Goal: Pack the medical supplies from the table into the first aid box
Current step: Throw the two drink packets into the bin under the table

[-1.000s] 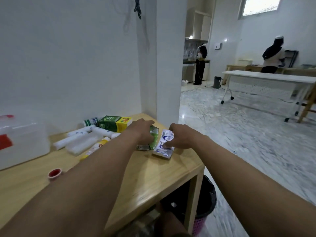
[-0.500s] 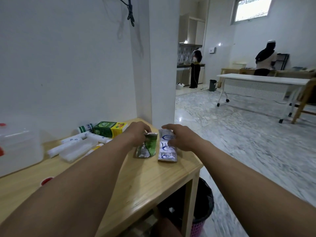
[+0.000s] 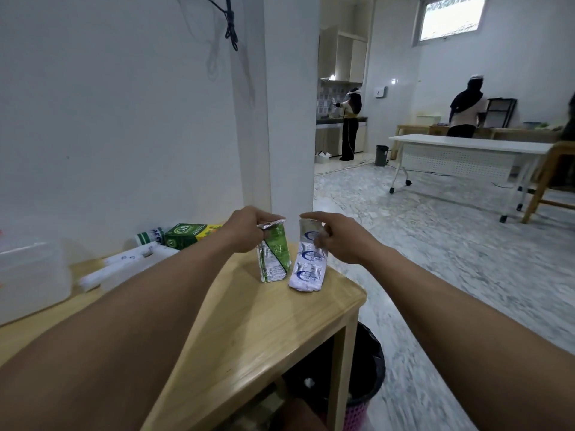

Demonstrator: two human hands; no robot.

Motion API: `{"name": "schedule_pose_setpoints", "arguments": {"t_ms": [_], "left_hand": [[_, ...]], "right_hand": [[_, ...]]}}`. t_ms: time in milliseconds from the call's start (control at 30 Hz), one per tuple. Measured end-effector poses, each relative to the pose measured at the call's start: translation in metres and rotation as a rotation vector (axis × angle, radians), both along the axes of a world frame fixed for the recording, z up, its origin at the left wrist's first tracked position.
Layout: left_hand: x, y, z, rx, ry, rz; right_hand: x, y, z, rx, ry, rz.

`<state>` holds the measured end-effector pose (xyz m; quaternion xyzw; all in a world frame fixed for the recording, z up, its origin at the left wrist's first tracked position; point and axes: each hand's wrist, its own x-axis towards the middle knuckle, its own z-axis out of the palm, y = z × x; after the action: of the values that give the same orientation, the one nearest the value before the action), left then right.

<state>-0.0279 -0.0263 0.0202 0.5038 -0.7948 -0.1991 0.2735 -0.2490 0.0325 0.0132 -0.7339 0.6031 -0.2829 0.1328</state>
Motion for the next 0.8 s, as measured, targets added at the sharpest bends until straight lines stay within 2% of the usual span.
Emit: {"name": "schedule_pose_setpoints", "arguments": {"t_ms": [200,400,567,800], "left_hand": [[-0.03,-0.017,0.031,0.057,0.122,-0.072],[-0.079,-0.049,0.044,0.046,0.138,-0.174],[-0.123,-0.087,0.026,0.049,0.098,-0.233],[-0.167,-0.146,-0.028,0.05,0.016,-0.291]], "right_hand": [[-0.032,-0.007,0.033,-0.088,0.052,-0.05],[-0.073,-0.027,0.035,-0.092,0.057,-0.118],[-0.107,-0.05,0.008,-0.056,0.035,-0.167],[-0.144,-0.083,-0.065,0.032,-0.036,-0.247]]}}
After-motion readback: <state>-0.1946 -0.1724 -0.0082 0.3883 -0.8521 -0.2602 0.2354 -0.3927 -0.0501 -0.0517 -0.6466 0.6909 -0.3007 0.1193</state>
